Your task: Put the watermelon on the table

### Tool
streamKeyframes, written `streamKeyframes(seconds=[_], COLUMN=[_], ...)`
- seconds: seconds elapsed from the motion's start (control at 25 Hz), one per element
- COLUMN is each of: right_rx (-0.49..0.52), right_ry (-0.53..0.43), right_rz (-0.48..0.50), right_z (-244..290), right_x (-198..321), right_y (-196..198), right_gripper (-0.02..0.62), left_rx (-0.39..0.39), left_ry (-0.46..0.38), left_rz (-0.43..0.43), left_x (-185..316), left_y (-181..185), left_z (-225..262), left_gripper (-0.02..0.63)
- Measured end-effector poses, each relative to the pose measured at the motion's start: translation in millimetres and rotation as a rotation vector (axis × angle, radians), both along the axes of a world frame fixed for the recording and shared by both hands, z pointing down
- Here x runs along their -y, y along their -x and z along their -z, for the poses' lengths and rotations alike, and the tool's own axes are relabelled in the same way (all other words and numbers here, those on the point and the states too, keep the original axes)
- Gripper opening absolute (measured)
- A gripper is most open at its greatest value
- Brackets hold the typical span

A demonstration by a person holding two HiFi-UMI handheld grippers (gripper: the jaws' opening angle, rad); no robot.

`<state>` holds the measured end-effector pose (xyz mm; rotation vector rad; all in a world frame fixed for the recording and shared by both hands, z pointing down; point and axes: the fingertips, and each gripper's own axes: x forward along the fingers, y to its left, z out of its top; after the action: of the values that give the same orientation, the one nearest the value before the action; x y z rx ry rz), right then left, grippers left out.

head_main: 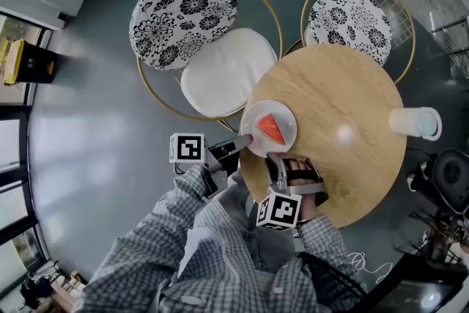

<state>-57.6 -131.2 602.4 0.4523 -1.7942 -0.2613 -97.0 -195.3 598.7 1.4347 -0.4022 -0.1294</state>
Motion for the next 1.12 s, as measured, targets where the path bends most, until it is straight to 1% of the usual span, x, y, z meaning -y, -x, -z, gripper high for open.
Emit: streamKeyframes(seconds=[0.08, 0.2, 0.32, 0.44, 0.48, 0.6, 0.72, 0.84, 1.04, 1.12], right_rx=[0.007, 0.001, -0.006, -0.017, -0.02, -0.017, -0.002, 0.028, 0.126, 0.168], right_ry=[0.018, 0.035, 0.048, 0.064, 0.069, 0.083, 0.101, 0.131, 0.206, 0.236], right_rz=[-0.003, 0.01, 0.017, 0.029, 0.035, 0.039, 0.023, -0.003, -0.074, -0.112], right_z=[-1.2, -4.8, -10.3, -16.1, -18.1, -20.7, -21.0, -21.1, -19.0, -17.1], right_x=[0.2, -0.4, -0.9, -2.0, -2.6, -2.4, -1.4, -1.9, -1.4, -2.3], right_y=[2.4, 5.1, 5.2, 6.0, 6.3, 8.0, 9.6, 9.7, 9.4, 9.8], right_gripper=[0.048, 0.048, 0.049, 0.049, 0.049, 0.051, 0.051, 0.051, 0.051, 0.051], left_rx=[-0.009, -0.04, -0.017, -0.079, -0.085, -0.084, -0.084, -0.083, -0.015, -0.02], left_ry=[0.007, 0.031, 0.043, 0.066, 0.074, 0.096, 0.102, 0.1, 0.063, 0.059], left_rz=[0.005, 0.045, 0.062, 0.105, 0.119, 0.154, 0.161, 0.177, 0.171, 0.184], left_x=[-1.4, -3.8, -10.6, -13.7, -15.0, -18.9, -22.0, -22.1, -23.4, -24.9], left_y=[3.9, 8.8, 17.2, 18.2, 20.3, 28.2, 31.1, 31.8, 37.9, 41.6], left_z=[-0.2, 1.4, -6.0, 1.9, 2.6, -0.2, -4.1, -6.0, -11.2, -8.4], left_gripper=[0.057, 0.06, 0.06, 0.06, 0.06, 0.059, 0.06, 0.058, 0.058, 0.058])
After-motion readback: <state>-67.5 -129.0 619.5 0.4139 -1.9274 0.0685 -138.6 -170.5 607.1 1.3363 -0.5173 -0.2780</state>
